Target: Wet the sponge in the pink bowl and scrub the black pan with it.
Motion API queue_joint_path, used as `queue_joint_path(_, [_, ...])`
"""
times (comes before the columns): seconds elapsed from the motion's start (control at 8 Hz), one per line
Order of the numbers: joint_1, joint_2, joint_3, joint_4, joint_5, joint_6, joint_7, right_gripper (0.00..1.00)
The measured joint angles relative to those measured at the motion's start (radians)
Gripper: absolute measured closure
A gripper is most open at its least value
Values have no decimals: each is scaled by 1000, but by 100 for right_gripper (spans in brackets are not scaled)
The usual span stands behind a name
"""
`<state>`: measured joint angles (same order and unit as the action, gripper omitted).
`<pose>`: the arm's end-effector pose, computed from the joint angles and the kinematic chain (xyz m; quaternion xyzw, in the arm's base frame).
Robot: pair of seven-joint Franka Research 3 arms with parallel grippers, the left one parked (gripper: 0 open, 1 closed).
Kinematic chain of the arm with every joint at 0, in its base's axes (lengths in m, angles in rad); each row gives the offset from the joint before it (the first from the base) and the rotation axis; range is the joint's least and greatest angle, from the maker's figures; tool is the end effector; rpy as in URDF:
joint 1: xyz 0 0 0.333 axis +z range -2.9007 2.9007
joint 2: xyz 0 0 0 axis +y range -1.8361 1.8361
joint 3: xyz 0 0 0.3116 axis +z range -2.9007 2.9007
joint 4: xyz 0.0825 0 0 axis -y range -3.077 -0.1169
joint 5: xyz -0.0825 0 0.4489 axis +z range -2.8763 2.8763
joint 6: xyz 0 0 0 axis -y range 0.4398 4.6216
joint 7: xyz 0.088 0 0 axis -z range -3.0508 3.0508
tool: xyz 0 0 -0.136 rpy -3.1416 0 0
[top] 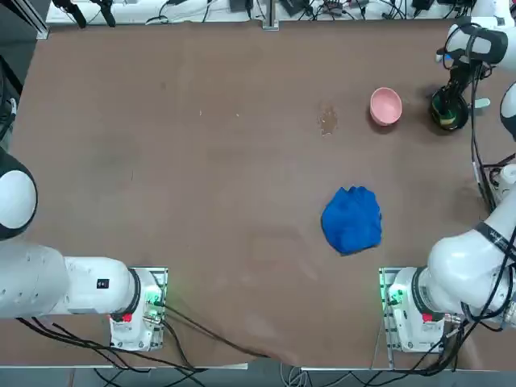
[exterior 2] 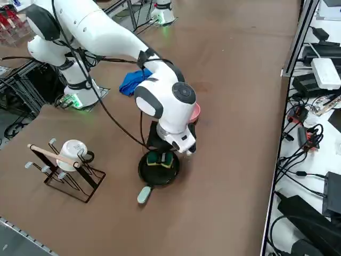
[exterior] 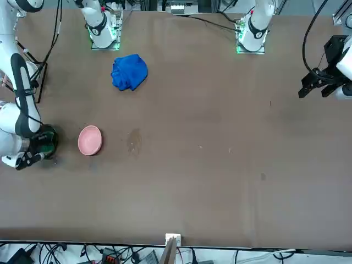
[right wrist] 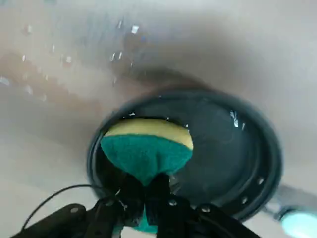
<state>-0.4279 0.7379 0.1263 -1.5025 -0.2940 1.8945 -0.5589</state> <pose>0.6702 -0.2465 0.1408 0.9646 0.1859 -0.1868 0.0075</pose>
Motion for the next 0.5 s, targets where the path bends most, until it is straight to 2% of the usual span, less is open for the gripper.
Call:
queue_joint_path(0.25, [-4,-48,2,14,-2,-76,-18,94])
queue_joint_path(0.38, [-4,-86,15,22,-2,-90,-21,94])
queue_joint_path(0.5, [-3,-125,48,26,-2,-99,-21,94])
